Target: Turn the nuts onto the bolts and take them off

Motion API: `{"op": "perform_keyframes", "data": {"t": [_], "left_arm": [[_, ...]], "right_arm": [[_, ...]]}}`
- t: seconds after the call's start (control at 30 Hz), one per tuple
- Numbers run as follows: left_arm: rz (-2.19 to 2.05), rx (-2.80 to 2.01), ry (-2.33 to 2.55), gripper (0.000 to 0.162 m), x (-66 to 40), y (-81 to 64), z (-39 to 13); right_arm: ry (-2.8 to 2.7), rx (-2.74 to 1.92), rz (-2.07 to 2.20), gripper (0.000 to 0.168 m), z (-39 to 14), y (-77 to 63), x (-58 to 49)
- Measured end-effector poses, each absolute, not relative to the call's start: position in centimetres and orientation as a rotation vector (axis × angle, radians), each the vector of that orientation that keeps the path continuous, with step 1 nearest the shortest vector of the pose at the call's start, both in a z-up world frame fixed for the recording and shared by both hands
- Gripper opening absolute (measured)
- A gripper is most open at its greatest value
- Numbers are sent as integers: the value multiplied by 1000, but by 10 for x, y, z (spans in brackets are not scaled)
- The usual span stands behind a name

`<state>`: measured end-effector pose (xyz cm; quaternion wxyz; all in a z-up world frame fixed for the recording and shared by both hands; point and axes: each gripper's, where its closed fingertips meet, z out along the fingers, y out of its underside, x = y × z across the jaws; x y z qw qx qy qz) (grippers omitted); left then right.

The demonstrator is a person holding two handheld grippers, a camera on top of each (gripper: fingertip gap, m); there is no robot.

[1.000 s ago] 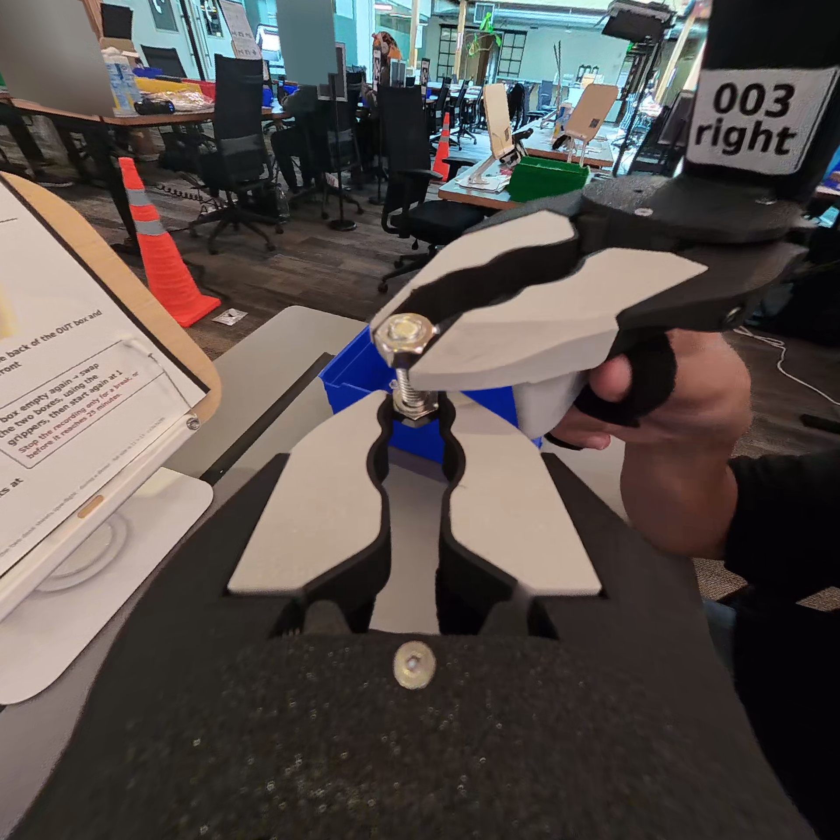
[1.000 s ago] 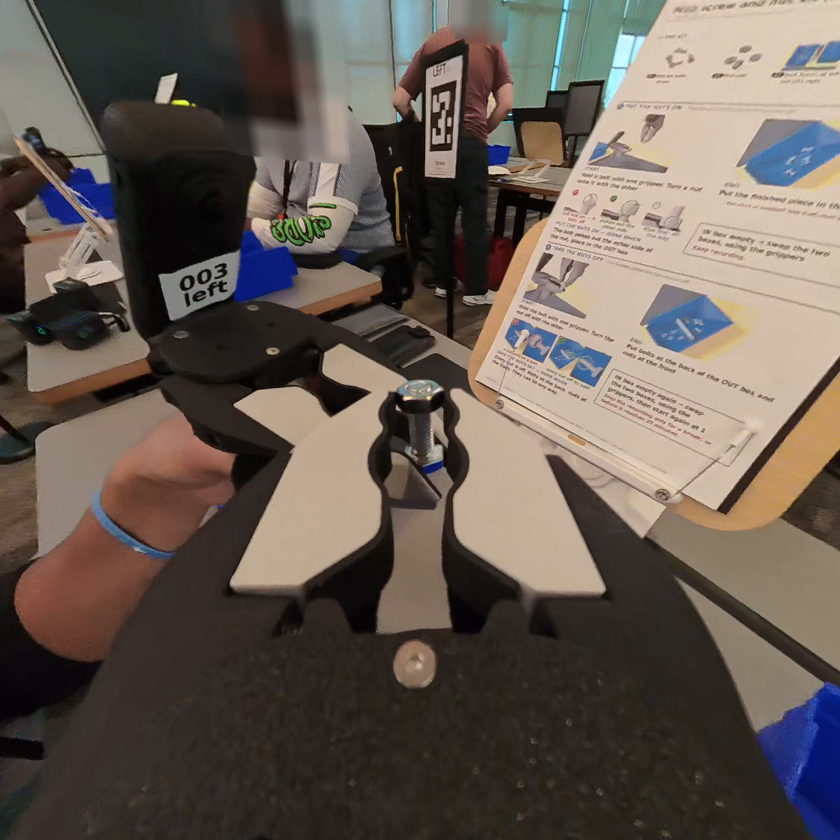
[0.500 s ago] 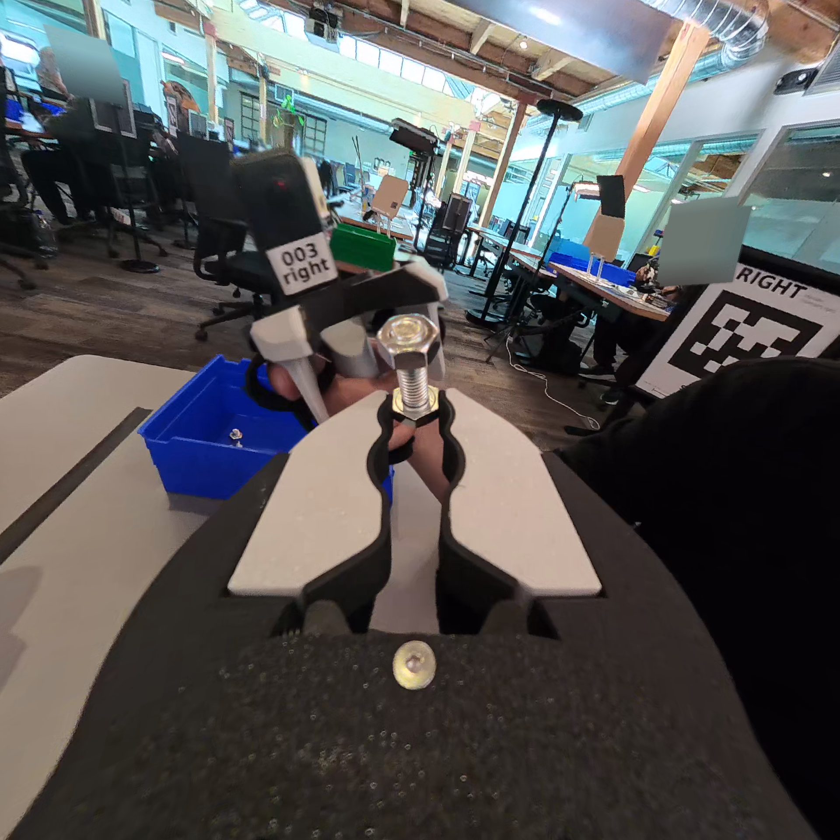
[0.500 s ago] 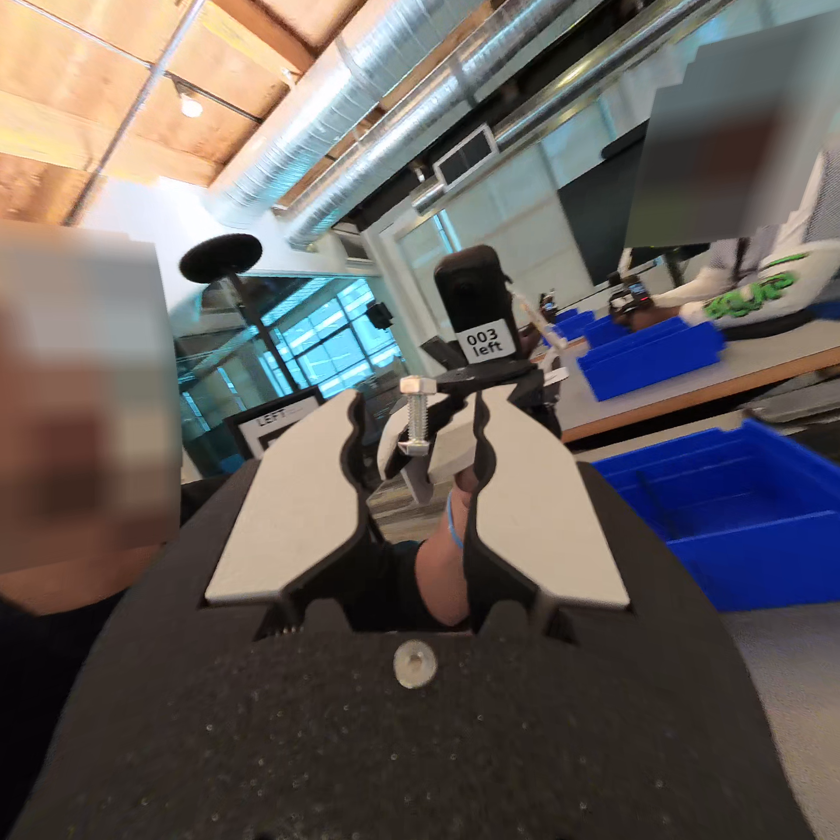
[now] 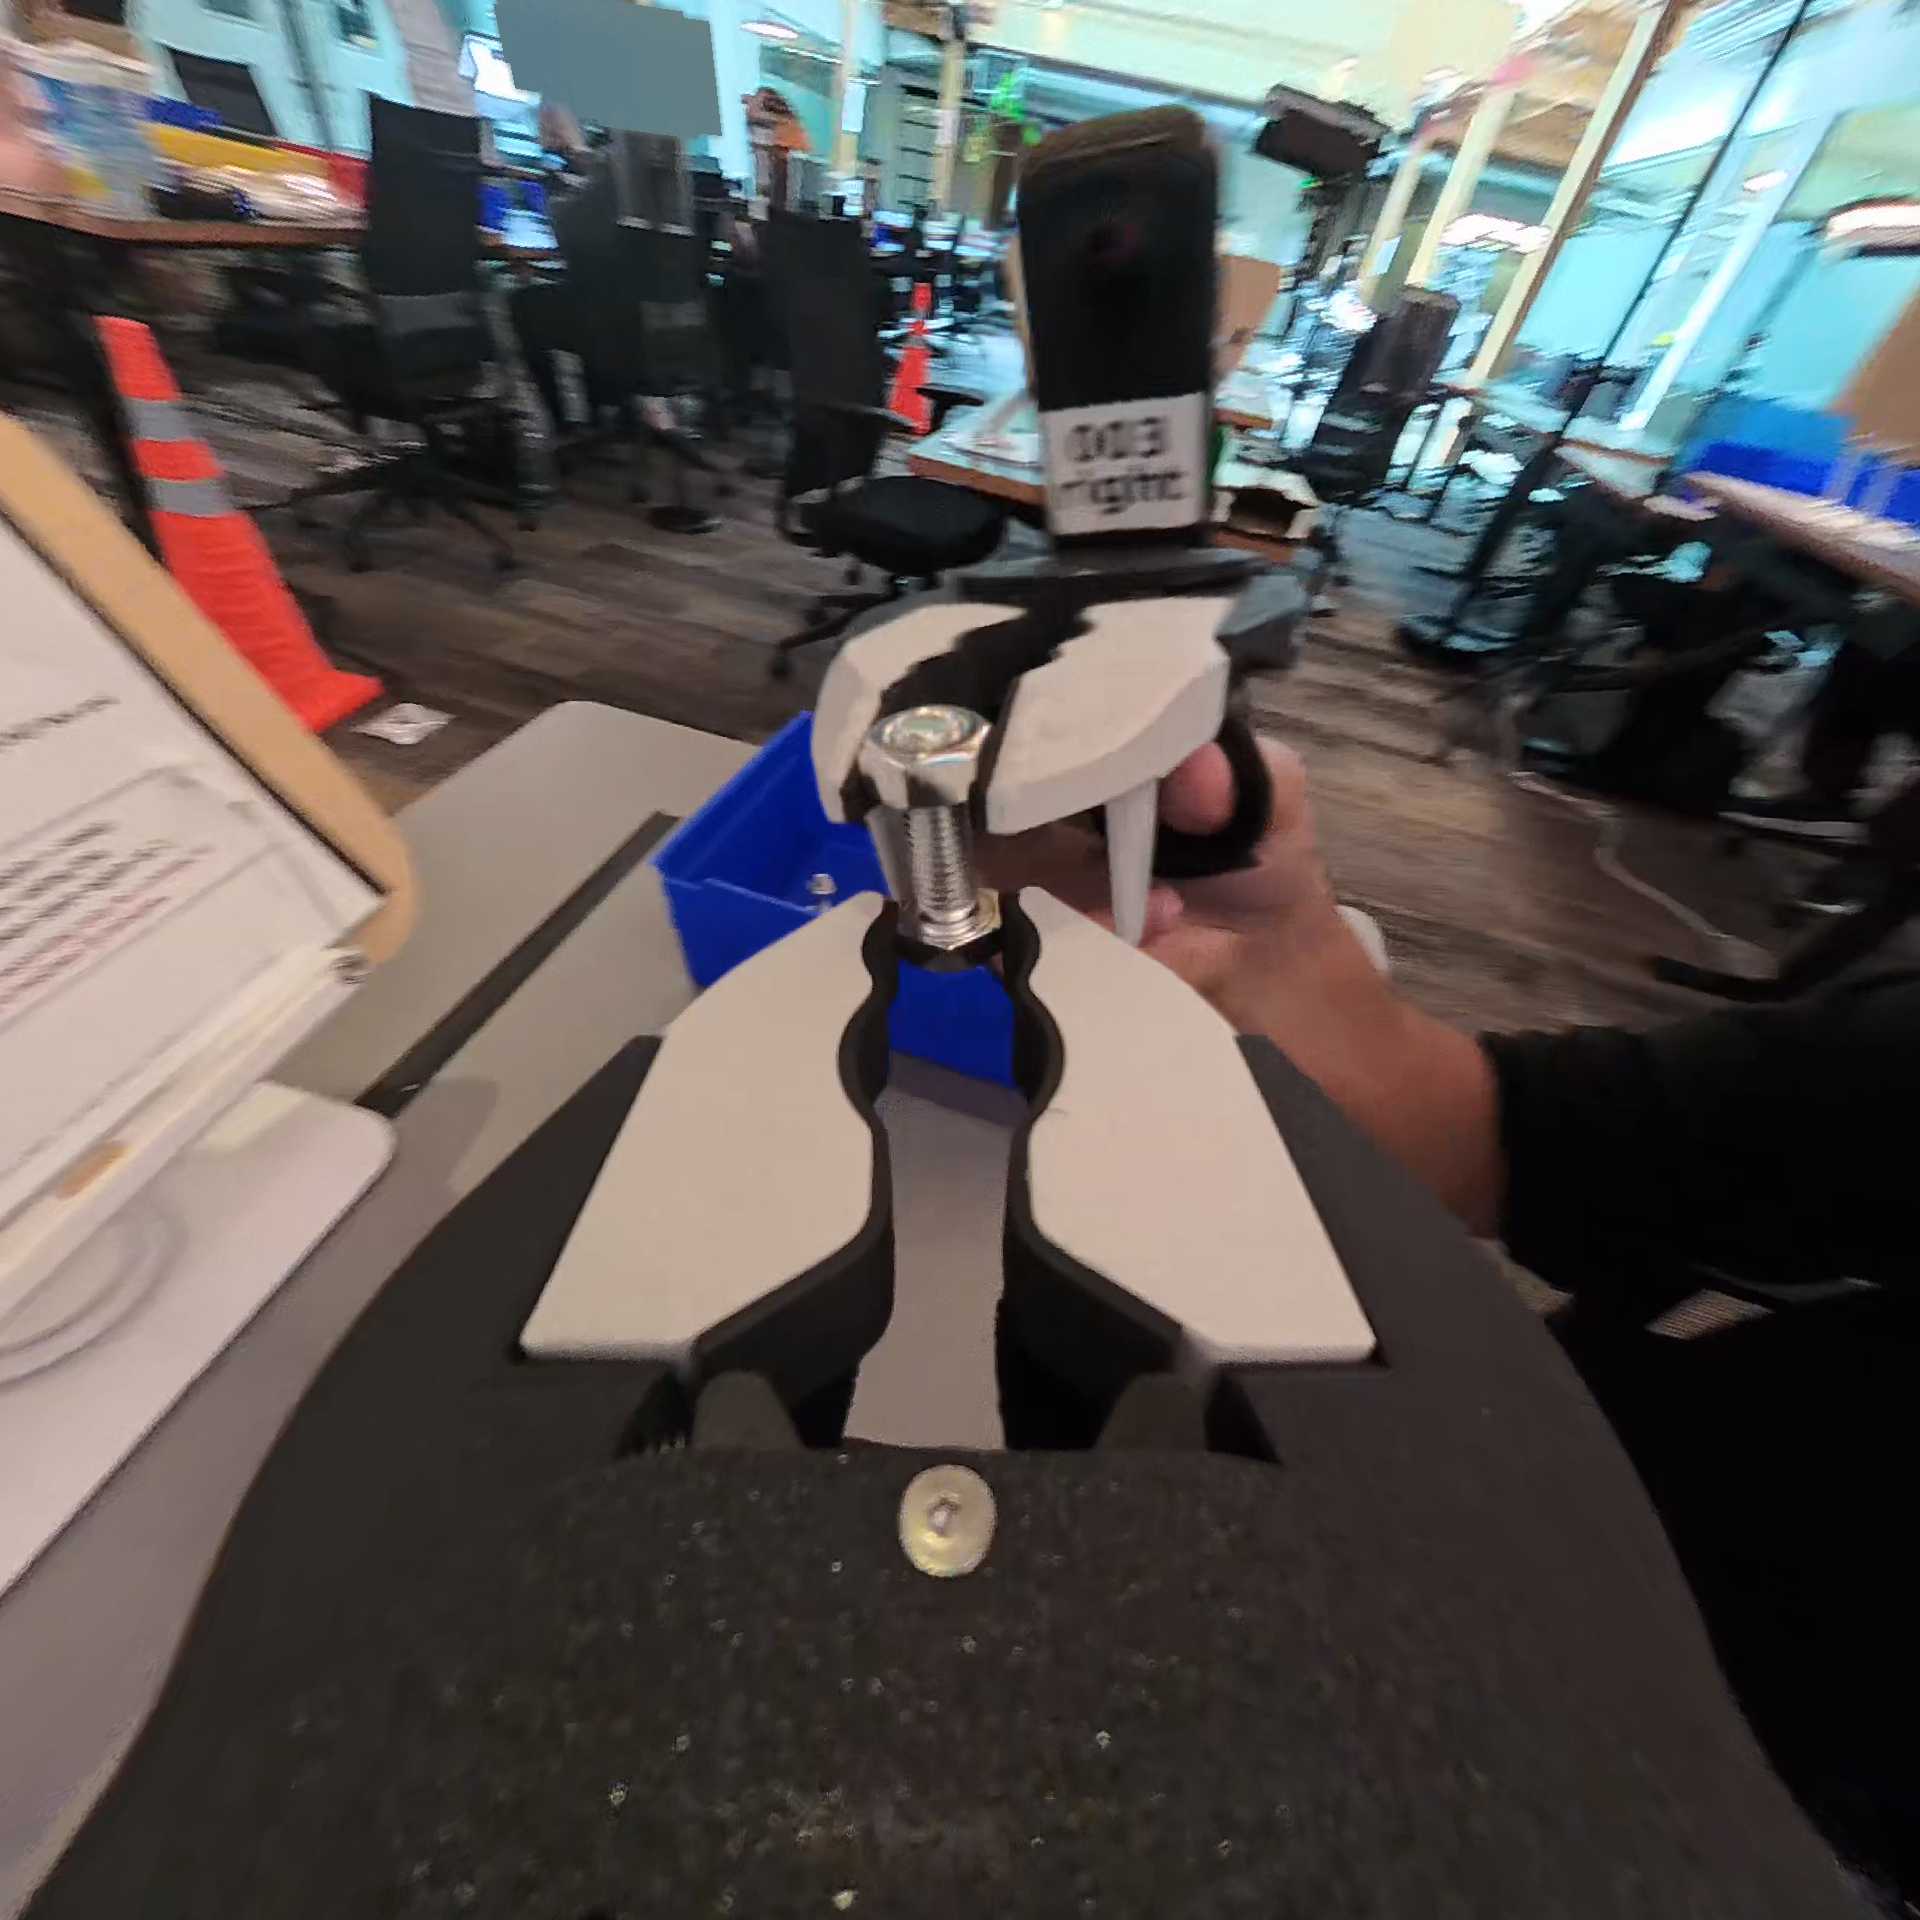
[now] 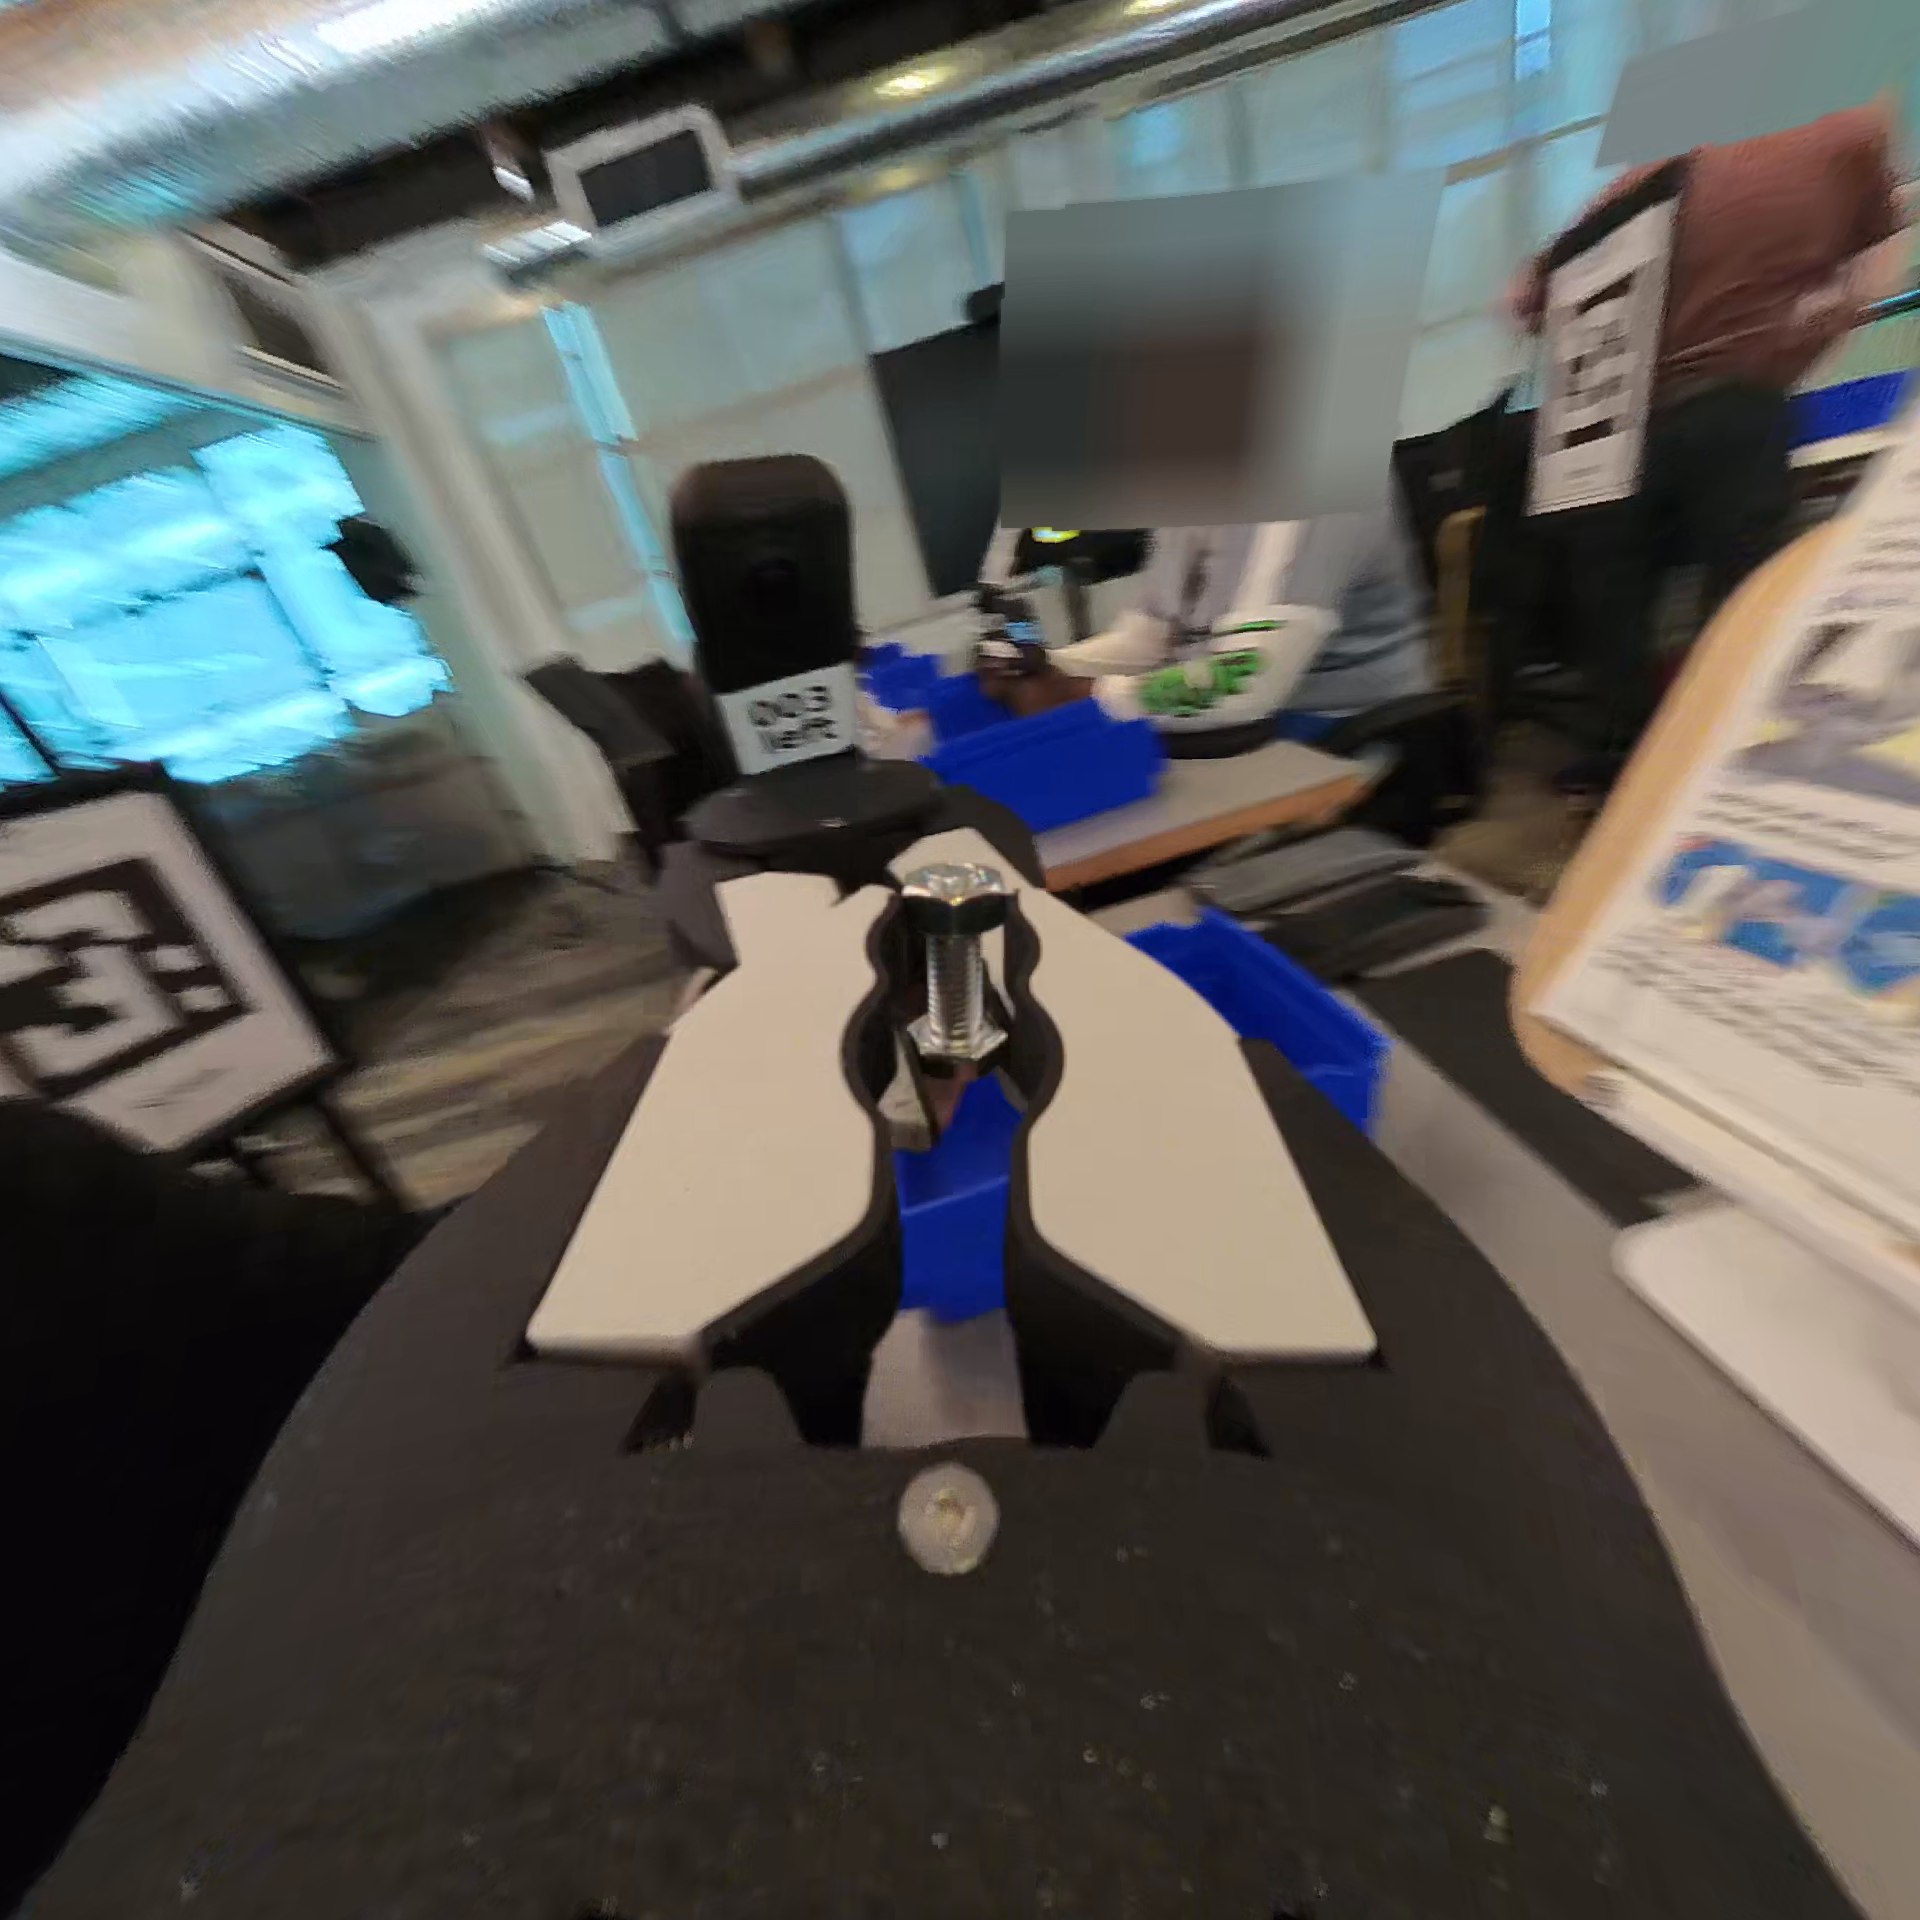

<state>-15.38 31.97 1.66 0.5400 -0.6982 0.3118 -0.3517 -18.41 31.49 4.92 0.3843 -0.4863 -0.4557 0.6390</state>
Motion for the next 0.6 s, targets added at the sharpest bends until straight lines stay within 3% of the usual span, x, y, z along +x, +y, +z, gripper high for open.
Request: {"op": "perform_keyframes", "data": {"t": [0.17, 0.3, 0.37, 0.47, 0.6], "left_arm": [[-586, -1720, 701, 18, -164, 338, 6], [-562, -1718, 702, 18, -163, 340, 5], [-613, -1704, 712, 18, -162, 336, 7], [-775, -1661, 732, 18, -157, 324, 16], [-1094, -1563, 811, 18, -144, 295, 30]], "right_arm": [[-1045, -1443, 1170, 17, 38, 333, -188], [-993, -1493, 1036, 17, 37, 334, -187], [-1037, -1461, 1068, 21, 40, 328, -187], [-1147, -1315, 1309, 45, 54, 307, -183], [-1267, -1119, 1685, 48, 66, 286, -166]]}}
